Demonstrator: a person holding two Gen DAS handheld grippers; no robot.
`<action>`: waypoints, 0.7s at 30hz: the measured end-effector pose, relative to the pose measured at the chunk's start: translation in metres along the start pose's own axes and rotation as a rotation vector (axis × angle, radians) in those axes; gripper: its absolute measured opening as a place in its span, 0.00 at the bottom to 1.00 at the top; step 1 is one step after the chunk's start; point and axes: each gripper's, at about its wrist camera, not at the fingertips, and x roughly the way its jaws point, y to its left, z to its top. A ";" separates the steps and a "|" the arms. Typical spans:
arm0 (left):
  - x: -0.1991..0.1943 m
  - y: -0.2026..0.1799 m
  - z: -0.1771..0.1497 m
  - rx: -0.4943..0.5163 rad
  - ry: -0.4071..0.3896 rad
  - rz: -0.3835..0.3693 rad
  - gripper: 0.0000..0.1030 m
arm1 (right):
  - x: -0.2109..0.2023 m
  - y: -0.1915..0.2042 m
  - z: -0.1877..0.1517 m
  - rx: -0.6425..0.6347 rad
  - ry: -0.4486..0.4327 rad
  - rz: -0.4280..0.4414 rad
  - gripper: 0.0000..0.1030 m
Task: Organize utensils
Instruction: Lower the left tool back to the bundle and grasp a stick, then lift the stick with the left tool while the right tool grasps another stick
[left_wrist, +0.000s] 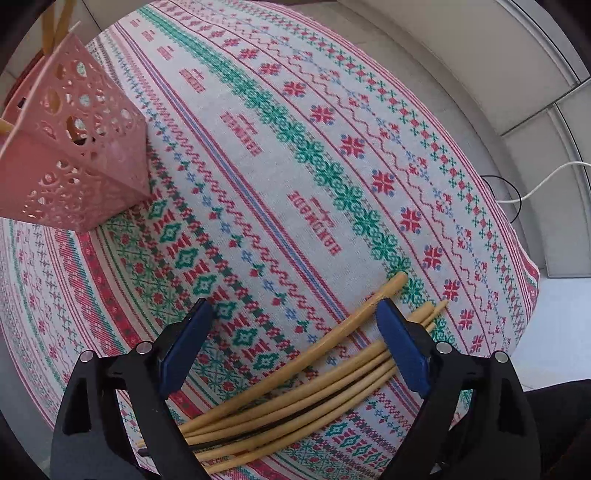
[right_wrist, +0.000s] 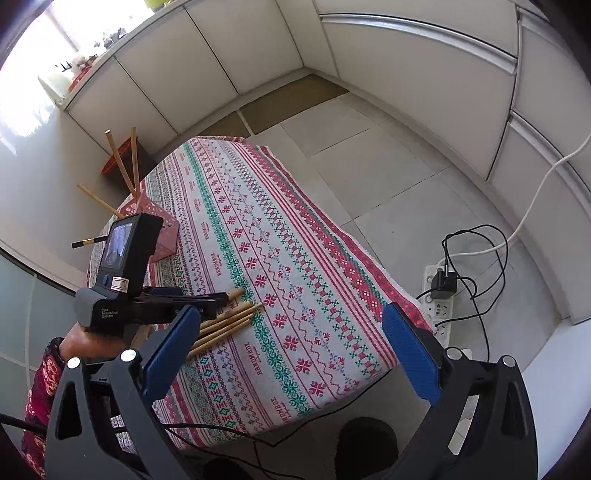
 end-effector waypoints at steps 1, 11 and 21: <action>-0.002 0.003 0.002 -0.001 -0.013 -0.001 0.72 | 0.001 0.000 0.000 0.001 0.004 -0.001 0.93; -0.010 -0.013 -0.007 0.111 -0.038 0.028 0.39 | 0.028 0.002 0.002 0.074 0.112 0.040 0.93; -0.034 0.020 -0.027 0.108 -0.195 0.102 0.06 | 0.094 0.023 -0.001 0.230 0.306 0.090 0.68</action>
